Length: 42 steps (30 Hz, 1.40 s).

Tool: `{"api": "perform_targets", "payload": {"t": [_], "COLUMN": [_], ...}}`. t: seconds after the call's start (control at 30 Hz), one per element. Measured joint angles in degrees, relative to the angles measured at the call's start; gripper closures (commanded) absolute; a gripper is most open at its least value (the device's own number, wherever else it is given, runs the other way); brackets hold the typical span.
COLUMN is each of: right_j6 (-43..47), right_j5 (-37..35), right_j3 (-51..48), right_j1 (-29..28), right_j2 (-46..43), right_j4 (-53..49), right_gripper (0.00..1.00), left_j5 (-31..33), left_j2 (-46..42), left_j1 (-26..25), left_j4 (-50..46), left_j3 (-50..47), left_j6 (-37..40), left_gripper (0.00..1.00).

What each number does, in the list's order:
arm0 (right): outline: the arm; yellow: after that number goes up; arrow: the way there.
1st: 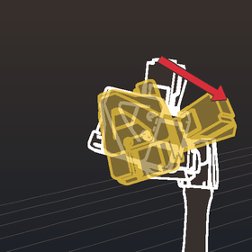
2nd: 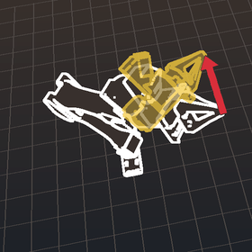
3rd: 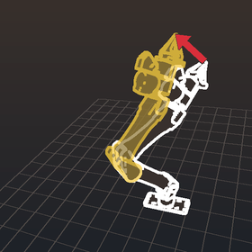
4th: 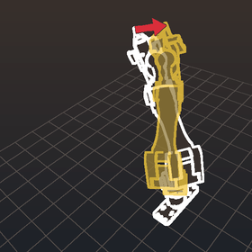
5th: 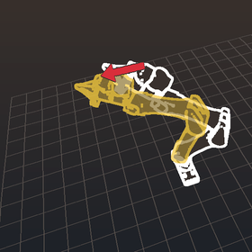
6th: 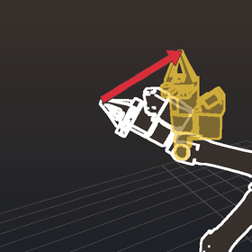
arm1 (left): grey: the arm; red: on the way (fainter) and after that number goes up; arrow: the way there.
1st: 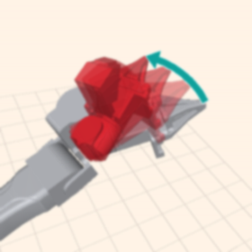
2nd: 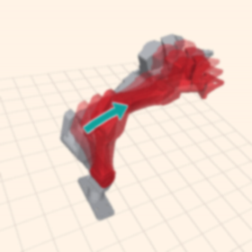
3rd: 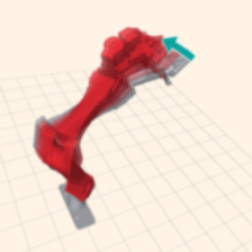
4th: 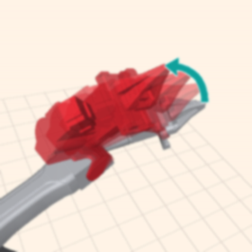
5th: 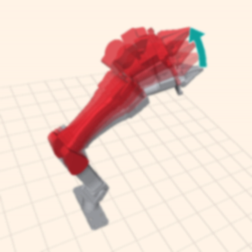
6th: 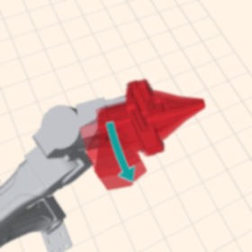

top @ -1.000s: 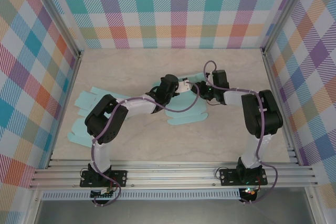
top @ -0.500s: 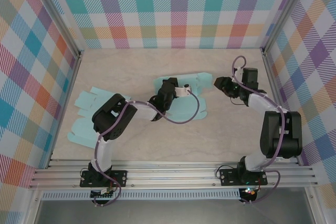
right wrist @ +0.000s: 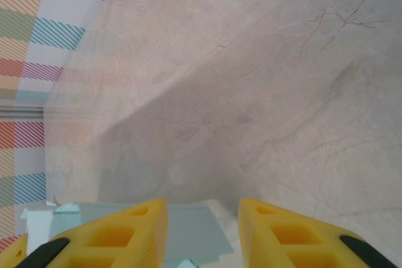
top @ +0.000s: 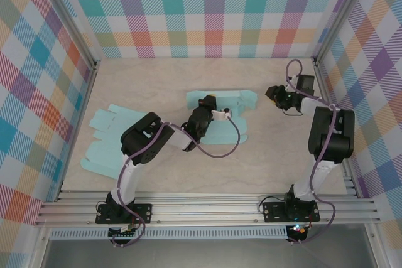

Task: Fold the paper box

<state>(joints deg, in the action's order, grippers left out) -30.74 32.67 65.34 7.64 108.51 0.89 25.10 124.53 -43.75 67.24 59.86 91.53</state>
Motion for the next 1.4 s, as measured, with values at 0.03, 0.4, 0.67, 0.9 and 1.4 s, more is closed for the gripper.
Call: {"api": "perform_targets", "payload": {"t": [0.03, 0.4, 0.67, 0.9, 1.4], "right_j6": [0.00, 2.69, 4.13, 5.29, 4.07], "right_j5": [0.11, 0.20, 0.39, 0.90, -2.40], "right_j3": [0.61, 4.85, 1.60, -1.07, 6.82], "right_j1": [-0.28, -5.92, -6.29, -6.51, -6.12], "right_j2": [1.09, 6.73, 6.16, 5.55, 7.76], "right_j4": [0.07, 0.37, 3.58, 4.52, 4.28], "right_gripper": [0.66, 0.64, 0.51, 0.49, 0.53], "left_j5": [0.04, -0.09, -0.11, -0.11, -0.15], "left_j2": [0.63, 2.82, 3.10, 3.78, 4.11], "left_j1": [0.00, 0.00, 0.00, 0.00, 0.00], "left_j4": [0.92, 5.49, 6.05, 7.50, 8.35], "left_j3": [0.00, 0.02, 0.02, 0.02, -0.04], "left_j6": [0.55, 4.42, 5.57, 6.86, 8.41], "left_gripper": [1.00, 1.00, 1.00, 1.00, 1.00]}}
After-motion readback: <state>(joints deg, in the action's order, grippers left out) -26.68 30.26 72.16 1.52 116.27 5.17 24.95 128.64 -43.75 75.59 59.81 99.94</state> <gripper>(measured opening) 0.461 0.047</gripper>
